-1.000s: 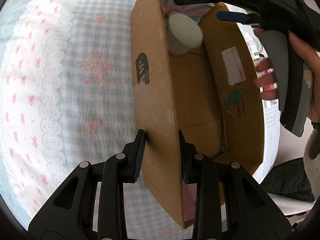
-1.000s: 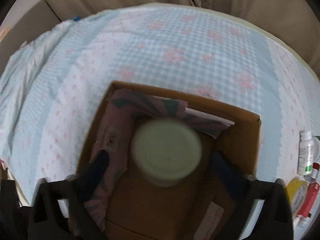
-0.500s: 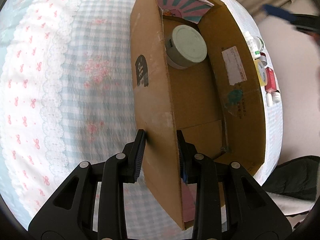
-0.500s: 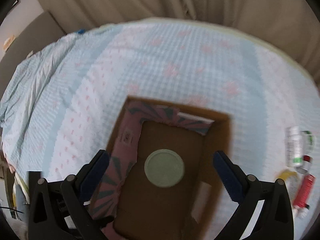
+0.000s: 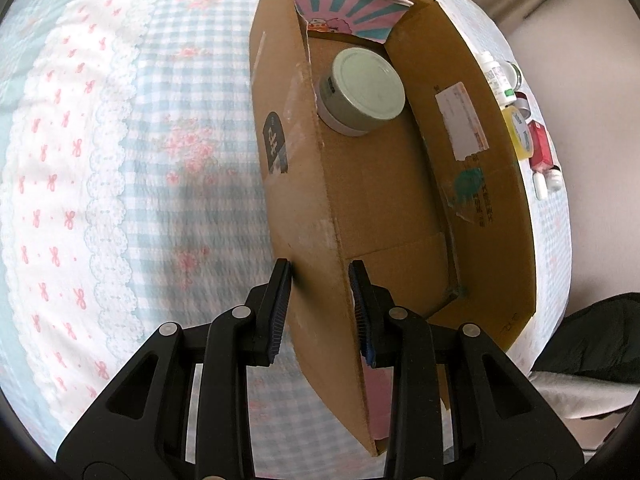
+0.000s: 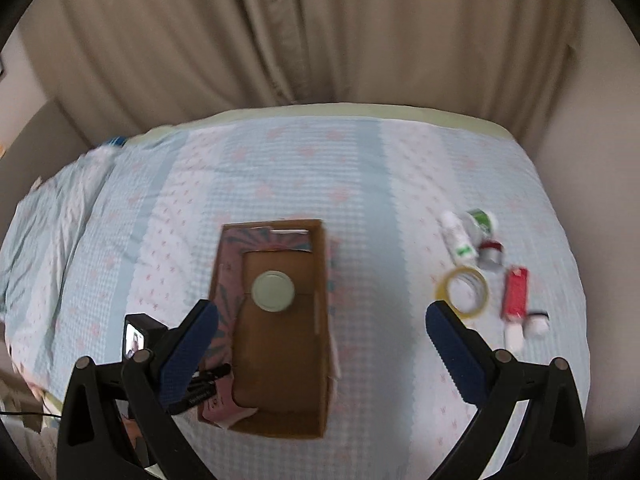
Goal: Organize rigid objects
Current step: 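Move the right tool to the white L'Oreal jar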
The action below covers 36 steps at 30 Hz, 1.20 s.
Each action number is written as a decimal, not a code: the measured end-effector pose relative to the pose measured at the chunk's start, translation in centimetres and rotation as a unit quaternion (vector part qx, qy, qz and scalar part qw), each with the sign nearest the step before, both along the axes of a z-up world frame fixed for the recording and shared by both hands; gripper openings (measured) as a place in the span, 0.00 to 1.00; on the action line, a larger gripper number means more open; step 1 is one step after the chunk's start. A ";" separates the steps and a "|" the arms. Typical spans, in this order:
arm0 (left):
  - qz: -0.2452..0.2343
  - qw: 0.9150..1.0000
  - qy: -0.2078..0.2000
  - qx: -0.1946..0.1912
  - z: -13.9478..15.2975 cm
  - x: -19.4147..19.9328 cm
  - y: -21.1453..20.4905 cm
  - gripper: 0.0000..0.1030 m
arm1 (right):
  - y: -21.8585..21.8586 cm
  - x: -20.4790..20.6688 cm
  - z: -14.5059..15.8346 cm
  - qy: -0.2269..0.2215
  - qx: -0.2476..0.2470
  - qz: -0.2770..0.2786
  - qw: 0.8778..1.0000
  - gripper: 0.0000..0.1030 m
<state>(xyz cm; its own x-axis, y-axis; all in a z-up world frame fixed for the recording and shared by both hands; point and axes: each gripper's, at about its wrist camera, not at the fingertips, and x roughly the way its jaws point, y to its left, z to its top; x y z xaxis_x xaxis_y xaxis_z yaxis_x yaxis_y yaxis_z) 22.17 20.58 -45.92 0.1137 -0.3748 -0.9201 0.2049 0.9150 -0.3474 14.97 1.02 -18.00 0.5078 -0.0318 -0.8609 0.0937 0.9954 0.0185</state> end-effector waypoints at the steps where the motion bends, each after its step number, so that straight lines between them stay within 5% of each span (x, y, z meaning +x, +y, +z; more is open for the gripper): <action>1: -0.002 1.000 -0.001 0.000 0.0 0.0 0.1 0.26 | -0.7 -0.6 0.2 -0.003 0.001 -0.012 1.000 1.00; 8: -0.014 1.000 -0.003 0.007 0.1 0.2 -0.6 0.26 | -10.0 -5.3 0.8 -0.038 -0.021 -0.135 0.990 1.00; 13: -0.014 1.000 -0.003 0.000 0.1 0.2 -0.6 0.26 | -18.5 -7.2 -1.6 -0.031 0.002 -0.205 0.978 1.00; 28: -0.001 1.000 0.003 -0.014 0.3 -0.7 0.2 0.26 | -40.0 -6.3 -17.9 0.047 0.114 -0.312 0.942 1.00; 36: 0.005 1.000 0.005 -0.011 0.3 -0.7 0.1 0.26 | -43.5 -3.3 -24.6 0.101 0.133 -0.280 0.945 0.70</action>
